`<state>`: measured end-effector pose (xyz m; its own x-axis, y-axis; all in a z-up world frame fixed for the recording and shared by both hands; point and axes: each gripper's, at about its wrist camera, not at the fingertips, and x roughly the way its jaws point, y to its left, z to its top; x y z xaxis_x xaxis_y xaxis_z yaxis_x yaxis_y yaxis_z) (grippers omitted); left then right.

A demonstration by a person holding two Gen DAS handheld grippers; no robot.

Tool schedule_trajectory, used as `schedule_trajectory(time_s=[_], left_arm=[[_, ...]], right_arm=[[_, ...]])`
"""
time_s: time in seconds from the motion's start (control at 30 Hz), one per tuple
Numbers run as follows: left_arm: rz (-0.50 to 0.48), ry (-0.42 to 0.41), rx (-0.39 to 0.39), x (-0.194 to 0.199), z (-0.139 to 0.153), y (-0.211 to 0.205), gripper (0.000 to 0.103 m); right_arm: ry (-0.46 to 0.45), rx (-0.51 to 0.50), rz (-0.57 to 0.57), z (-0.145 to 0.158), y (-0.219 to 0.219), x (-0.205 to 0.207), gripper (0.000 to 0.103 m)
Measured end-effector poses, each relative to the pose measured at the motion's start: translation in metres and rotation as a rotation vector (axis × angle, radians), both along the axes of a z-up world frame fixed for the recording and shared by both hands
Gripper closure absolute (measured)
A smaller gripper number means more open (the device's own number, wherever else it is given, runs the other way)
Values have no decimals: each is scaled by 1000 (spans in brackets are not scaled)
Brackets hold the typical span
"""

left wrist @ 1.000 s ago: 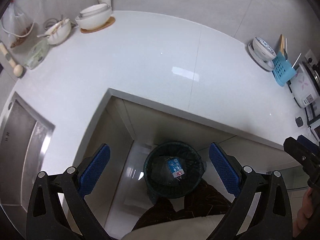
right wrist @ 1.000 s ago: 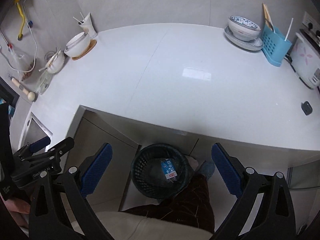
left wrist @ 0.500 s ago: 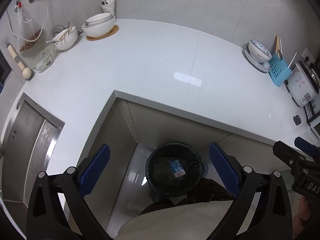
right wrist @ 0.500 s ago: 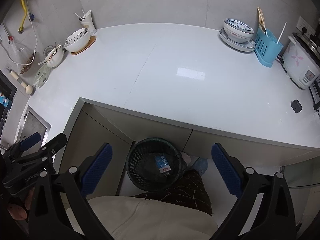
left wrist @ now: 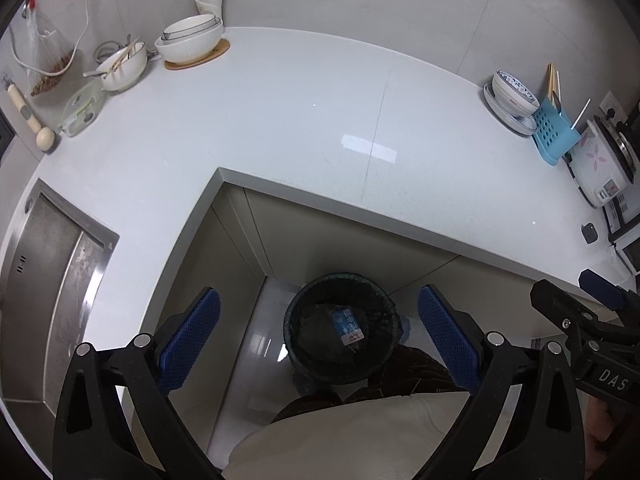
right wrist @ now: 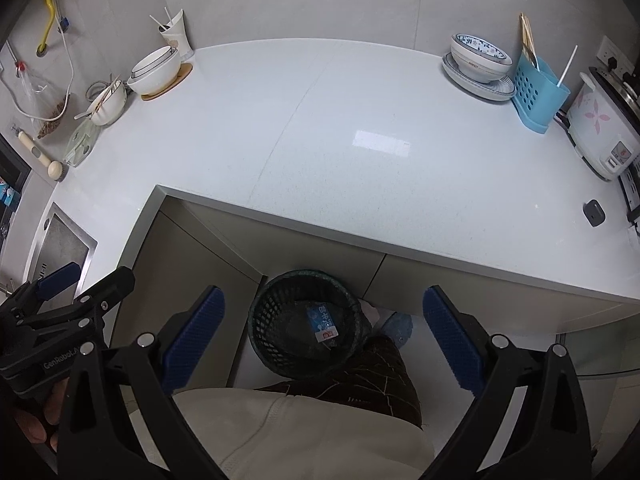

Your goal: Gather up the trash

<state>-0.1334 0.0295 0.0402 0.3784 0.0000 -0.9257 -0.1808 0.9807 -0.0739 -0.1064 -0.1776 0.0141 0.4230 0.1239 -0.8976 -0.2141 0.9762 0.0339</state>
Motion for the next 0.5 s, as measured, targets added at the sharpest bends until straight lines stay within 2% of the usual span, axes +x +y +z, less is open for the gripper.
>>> schedule_trajectory(time_s=[0.5], left_arm=[[-16, 9, 6, 0, -3, -4, 6]], right_arm=[[8, -3, -6, -4, 0, 1, 8]])
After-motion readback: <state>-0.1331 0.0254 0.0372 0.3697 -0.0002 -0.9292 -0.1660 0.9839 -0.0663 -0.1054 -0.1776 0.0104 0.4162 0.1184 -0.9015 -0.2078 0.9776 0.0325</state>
